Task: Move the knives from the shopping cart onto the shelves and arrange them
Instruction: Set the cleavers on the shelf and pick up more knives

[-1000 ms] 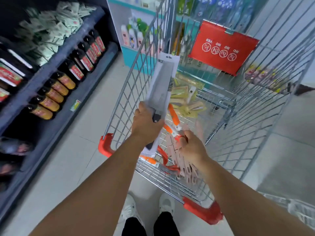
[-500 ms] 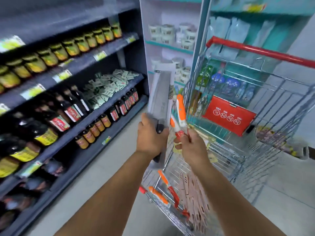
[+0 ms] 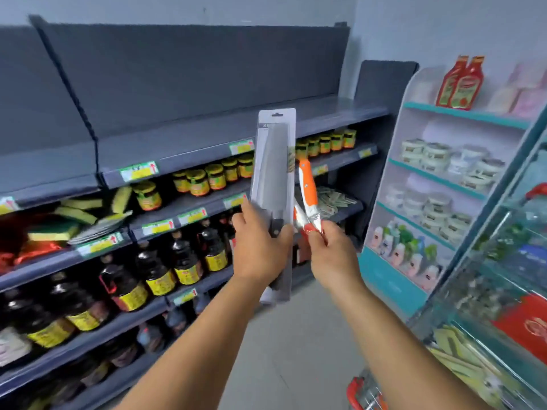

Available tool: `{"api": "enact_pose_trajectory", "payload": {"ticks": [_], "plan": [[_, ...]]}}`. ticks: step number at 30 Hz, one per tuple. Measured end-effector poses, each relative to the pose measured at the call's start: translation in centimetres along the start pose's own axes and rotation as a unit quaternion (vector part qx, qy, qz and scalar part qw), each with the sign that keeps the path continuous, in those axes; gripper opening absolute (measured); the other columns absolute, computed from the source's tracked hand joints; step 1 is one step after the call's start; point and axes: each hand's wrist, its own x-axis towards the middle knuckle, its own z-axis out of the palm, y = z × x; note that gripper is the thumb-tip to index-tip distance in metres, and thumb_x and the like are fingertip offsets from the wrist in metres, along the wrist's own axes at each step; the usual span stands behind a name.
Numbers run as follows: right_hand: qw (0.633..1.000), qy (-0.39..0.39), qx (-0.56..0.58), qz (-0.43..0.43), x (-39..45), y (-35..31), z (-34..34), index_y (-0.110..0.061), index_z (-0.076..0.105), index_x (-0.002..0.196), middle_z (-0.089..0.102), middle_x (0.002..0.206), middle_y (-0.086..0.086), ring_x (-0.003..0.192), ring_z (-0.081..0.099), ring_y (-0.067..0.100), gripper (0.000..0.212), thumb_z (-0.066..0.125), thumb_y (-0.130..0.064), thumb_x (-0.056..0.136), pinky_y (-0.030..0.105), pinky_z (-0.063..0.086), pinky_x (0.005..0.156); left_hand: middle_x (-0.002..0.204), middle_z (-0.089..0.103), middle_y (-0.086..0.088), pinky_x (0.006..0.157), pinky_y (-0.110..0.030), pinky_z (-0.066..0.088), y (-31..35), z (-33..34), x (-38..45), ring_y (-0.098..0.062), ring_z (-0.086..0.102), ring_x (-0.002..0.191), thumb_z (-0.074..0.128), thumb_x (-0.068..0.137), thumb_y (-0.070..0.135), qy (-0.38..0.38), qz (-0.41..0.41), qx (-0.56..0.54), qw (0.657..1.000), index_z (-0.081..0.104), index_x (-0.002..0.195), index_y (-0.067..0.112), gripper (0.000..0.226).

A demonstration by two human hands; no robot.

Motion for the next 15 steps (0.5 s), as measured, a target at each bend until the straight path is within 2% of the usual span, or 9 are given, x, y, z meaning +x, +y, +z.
{"api": "enact_pose_trajectory", "payload": {"ticks": [3, 8, 11, 15], "plan": [[0.998, -0.039, 0.006, -0.042, -0.2, -5.2, 5.3, -0.020, 0.056, 0.092, 0.059, 0.076, -0.005, 0.067, 0.053, 0.011, 0.019, 0.040, -0.027, 0.100, 0.028, 0.038, 0.055, 0.112, 0.037, -0.003, 0.070, -0.032, 0.042, -2.8, -6.6, 2.6, -0.025, 0.048, 0.090, 0.064, 0.083, 0.033, 0.049, -0.009, 0.018, 0.999, 0.031, 0.127, 0.014, 0.059], [0.990, -0.102, 0.012, -0.100, -1.5, -12.7, 14.4, -0.022, 0.053, 0.090, 0.057, 0.071, -0.009, 0.064, 0.053, 0.011, 0.019, 0.038, -0.027, 0.100, 0.030, 0.037, 0.052, 0.114, 0.036, 0.000, 0.069, -0.029, 0.039, -7.8, -17.1, 5.4, -0.020, 0.045, 0.088, 0.064, 0.084, 0.032, 0.122, -0.012, 0.039, 0.992, 0.033, 0.122, 0.015, 0.052], [0.983, -0.132, 0.007, -0.130, -2.6, -16.3, 19.6, -0.021, 0.053, 0.091, 0.062, 0.077, -0.002, 0.071, 0.059, 0.020, 0.019, 0.038, -0.028, 0.099, 0.038, 0.048, 0.061, 0.118, 0.038, -0.003, 0.066, -0.027, 0.037, -10.8, -22.6, 6.1, -0.020, 0.046, 0.090, 0.064, 0.084, 0.034, 0.161, -0.030, 0.048, 0.985, 0.031, 0.129, 0.014, 0.059], [0.970, -0.175, 0.012, -0.169, -4.0, -20.5, 25.7, -0.022, 0.052, 0.086, 0.058, 0.073, -0.003, 0.065, 0.053, 0.017, 0.020, 0.038, -0.027, 0.100, 0.032, 0.038, 0.052, 0.117, 0.039, -0.004, 0.067, -0.026, 0.038, -14.4, -28.8, 6.9, -0.017, 0.045, 0.085, 0.064, 0.084, 0.035, 0.202, -0.069, 0.052, 0.976, 0.030, 0.132, 0.015, 0.062]]}}
